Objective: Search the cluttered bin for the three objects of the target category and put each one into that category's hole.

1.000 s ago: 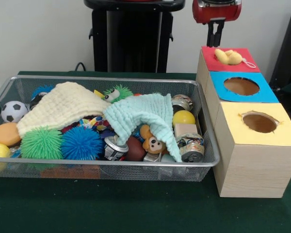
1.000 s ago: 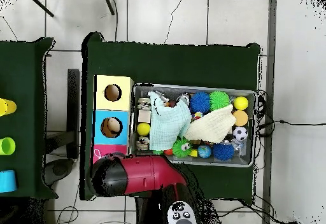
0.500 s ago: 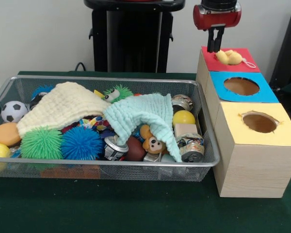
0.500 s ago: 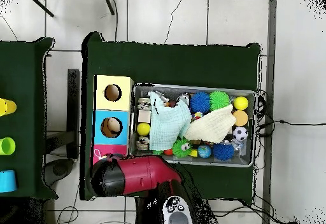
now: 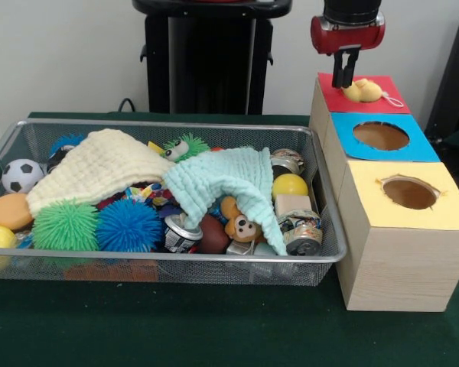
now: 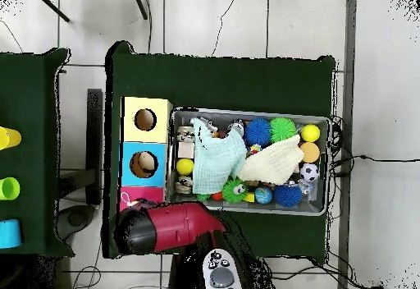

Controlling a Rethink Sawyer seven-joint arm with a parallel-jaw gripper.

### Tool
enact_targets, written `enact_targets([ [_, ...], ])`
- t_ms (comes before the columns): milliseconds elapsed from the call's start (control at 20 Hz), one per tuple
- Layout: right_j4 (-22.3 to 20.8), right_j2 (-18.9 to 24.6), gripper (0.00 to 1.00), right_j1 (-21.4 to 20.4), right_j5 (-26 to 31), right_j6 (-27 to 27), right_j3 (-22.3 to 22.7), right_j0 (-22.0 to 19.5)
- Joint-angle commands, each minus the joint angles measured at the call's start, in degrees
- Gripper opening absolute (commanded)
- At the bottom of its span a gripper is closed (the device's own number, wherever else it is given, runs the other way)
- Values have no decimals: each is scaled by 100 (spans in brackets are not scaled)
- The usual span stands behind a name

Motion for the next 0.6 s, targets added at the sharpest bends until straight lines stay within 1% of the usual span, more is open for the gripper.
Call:
enact_targets([
  [50,-270,110,0,191,-427,578,212,-1],
  [150,-280,117,0,244,-477,579,205,22],
  [250,-238,187,0,202,-488,568,311,-2],
  [450,-83,296,0,-253,-456,664,777,25],
  [600,-36,320,0,-399,-423,672,924,46],
])
